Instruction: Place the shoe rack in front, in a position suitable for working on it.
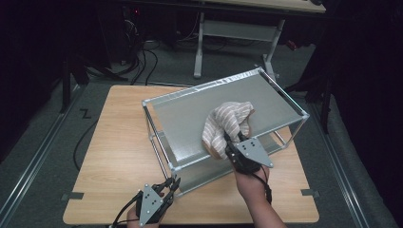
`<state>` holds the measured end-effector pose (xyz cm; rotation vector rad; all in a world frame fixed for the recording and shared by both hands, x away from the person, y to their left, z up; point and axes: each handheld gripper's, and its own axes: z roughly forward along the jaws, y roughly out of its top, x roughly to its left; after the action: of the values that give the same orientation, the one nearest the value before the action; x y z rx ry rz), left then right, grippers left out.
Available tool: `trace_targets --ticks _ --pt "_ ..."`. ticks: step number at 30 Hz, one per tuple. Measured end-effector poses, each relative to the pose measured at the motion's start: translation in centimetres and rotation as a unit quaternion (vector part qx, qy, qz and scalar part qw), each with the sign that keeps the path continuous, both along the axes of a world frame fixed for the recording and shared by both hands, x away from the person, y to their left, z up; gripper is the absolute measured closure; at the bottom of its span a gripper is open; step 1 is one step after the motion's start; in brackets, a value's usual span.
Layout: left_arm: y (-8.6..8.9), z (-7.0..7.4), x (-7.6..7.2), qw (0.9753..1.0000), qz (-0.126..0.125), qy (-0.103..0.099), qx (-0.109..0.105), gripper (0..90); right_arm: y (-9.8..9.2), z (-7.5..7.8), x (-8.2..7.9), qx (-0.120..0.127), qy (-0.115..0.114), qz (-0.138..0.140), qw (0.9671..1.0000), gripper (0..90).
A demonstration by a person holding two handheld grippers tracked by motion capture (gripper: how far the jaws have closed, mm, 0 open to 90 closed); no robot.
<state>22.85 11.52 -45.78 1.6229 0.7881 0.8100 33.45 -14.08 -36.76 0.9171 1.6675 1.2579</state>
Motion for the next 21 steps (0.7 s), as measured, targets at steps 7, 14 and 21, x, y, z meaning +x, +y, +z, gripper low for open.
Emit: trace_targets --ticks 7,14,21 --pt "-0.1 -0.1 0.0 1.0 0.0 -0.004 -0.002 79.1 3.2 0.0 -2.0 -0.01 -0.008 0.04 0.9991 67.2" --pt "-0.1 -0.2 0.0 1.0 0.0 -0.007 -0.001 79.1 6.3 0.0 -3.9 -0.019 -0.014 0.079 0.9966 67.0" --pt "0.0 -0.1 0.0 1.0 -0.003 -0.007 0.003 79.1 6.8 0.0 -4.3 -0.028 -0.026 0.095 0.9948 64.7"
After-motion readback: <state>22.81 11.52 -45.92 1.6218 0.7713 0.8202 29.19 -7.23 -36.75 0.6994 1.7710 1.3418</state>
